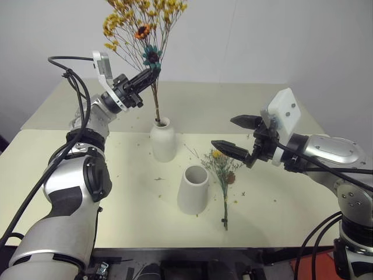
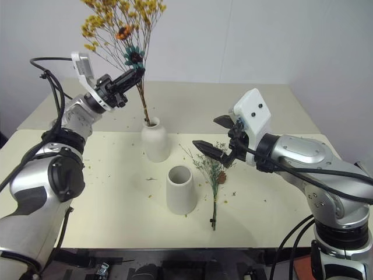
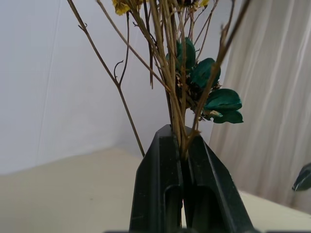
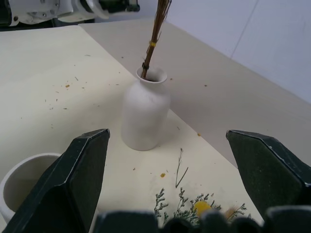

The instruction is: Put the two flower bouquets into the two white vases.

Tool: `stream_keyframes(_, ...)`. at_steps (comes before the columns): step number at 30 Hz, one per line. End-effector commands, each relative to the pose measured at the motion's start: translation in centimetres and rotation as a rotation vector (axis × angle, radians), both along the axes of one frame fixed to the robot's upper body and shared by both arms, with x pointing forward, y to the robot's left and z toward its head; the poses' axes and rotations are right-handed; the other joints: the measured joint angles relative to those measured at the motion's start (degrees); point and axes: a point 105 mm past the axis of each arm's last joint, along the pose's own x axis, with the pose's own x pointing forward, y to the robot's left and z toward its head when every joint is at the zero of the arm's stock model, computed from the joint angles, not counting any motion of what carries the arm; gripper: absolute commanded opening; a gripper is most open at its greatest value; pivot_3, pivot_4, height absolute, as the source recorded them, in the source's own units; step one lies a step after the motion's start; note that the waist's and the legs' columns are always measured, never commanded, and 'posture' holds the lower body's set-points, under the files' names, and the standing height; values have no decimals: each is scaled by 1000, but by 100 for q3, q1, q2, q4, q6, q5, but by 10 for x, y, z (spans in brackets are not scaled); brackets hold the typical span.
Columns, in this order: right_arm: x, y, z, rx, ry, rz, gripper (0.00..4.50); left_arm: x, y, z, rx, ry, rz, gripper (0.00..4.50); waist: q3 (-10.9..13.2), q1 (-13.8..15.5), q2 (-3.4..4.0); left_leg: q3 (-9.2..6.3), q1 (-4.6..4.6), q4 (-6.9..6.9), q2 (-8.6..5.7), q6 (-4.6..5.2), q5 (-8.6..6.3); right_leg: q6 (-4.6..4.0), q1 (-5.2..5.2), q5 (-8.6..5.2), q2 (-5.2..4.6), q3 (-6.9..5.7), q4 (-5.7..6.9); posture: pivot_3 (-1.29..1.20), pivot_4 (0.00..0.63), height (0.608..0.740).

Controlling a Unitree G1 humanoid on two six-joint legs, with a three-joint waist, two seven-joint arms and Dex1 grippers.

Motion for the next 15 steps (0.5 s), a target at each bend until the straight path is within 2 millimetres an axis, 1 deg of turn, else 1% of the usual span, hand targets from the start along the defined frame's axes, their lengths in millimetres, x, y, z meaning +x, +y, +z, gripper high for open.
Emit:
stream_keyframes(1, -4, 1, 9, 11, -51, 0, 4500, -1, -1, -5, 76, -33, 8, 51, 0, -4, 0, 0, 0, 0, 0, 0, 0, 0, 0, 0, 0, 0, 0, 0, 150, 740)
stream_keyframes(10, -3, 1, 8, 17, -49, 2, 4500, 0, 4, -18, 58, -25, 30, 51, 0, -7, 0, 0, -3, 1, 0, 0, 0, 1, 0, 1, 0, 0, -2, 0, 150, 740)
stream_keyframes(15, -2, 2, 9, 20, -45, -3, 4500, 0, 8, -29, 74, -16, 55, 51, 0, -6, 0, -1, -3, 4, 0, 0, 0, 1, 0, 1, 1, 0, 1, 0, 150, 740)
